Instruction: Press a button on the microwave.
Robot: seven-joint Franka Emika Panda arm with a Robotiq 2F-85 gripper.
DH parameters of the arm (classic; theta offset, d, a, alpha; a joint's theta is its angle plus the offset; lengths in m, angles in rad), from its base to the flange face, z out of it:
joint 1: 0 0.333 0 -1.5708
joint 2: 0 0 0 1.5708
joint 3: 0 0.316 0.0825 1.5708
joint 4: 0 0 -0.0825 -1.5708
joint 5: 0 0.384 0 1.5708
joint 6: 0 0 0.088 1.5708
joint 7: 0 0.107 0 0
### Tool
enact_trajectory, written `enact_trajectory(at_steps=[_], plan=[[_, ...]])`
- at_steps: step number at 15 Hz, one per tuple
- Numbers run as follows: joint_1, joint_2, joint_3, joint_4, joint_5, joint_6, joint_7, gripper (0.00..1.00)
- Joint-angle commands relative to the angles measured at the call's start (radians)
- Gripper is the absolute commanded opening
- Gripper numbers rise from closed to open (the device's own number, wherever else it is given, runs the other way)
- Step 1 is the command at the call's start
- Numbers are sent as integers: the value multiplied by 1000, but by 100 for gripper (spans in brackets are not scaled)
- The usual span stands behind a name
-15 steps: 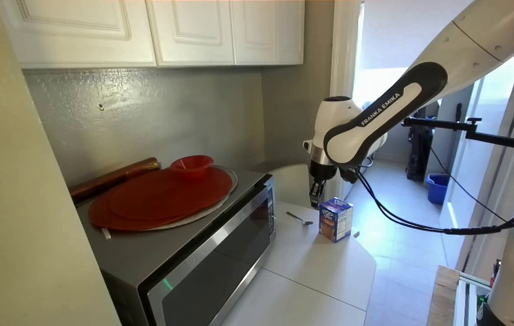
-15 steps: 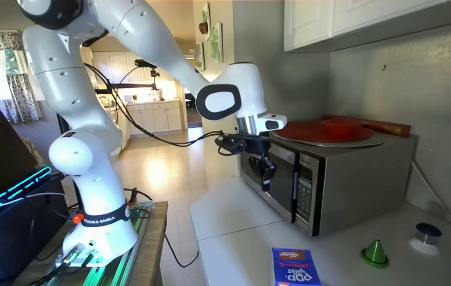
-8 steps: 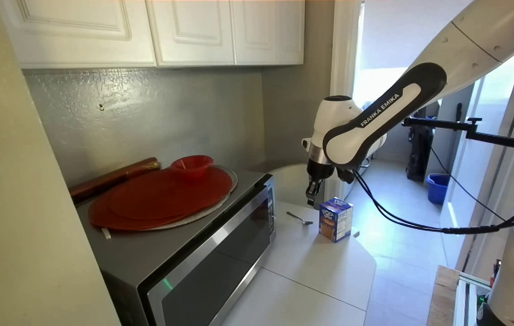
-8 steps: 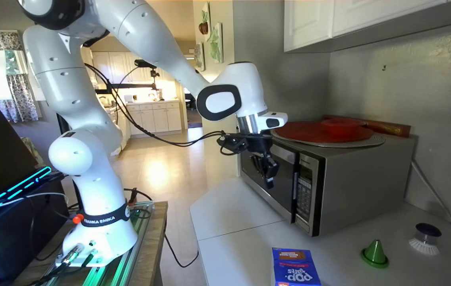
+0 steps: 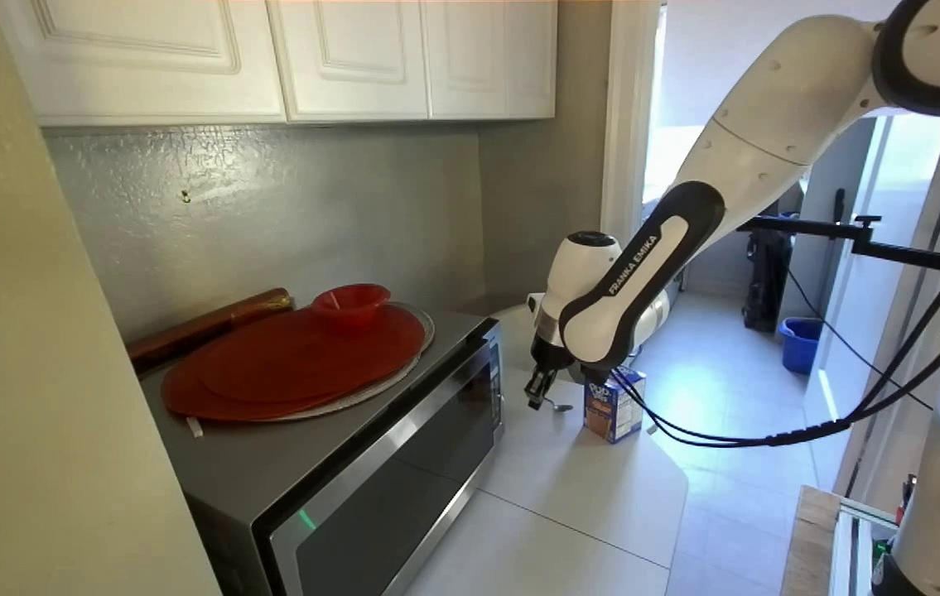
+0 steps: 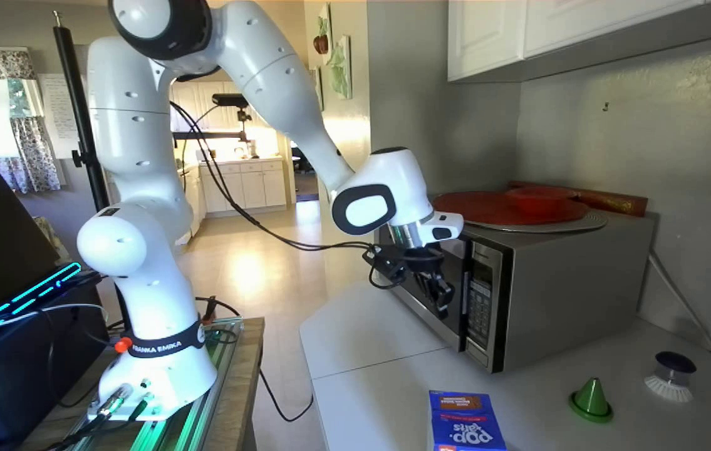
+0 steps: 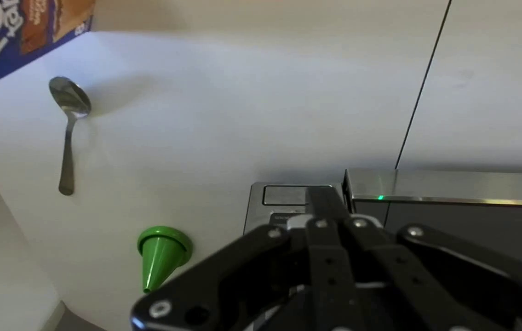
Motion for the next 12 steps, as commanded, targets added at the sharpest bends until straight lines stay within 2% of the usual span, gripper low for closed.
enact_trajectory(at_steps=[1, 7, 12], plan=[[-21, 137, 39, 92, 38, 65, 11, 0], [-15, 282, 19, 206, -7, 117, 70, 0], [-20, 346, 25, 263, -9, 120, 64, 0]])
